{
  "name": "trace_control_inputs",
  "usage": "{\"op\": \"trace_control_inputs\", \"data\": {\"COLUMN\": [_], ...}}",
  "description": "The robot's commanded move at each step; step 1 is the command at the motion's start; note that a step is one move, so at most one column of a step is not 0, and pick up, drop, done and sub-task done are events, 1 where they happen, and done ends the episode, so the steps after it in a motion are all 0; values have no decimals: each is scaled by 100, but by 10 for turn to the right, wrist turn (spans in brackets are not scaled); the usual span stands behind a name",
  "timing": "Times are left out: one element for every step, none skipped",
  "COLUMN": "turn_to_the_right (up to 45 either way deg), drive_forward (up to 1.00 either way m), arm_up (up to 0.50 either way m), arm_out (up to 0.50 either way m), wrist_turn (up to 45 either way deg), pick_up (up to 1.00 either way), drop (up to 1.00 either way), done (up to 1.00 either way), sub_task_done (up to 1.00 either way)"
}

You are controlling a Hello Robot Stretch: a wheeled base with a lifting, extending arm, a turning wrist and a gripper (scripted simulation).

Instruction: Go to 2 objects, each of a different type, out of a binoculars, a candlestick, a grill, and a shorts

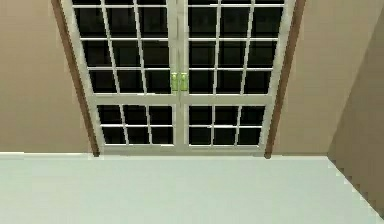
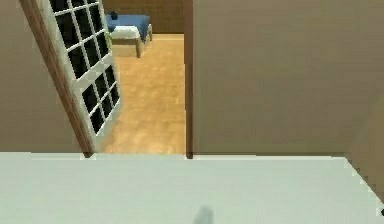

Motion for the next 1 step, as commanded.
{"op": "trace_control_inputs", "data": {"turn_to_the_right": [0], "drive_forward": [5], "arm_up": [0], "arm_out": [0], "wrist_turn": [0], "pick_up": [0], "drop": [0], "done": [0], "sub_task_done": [0]}}
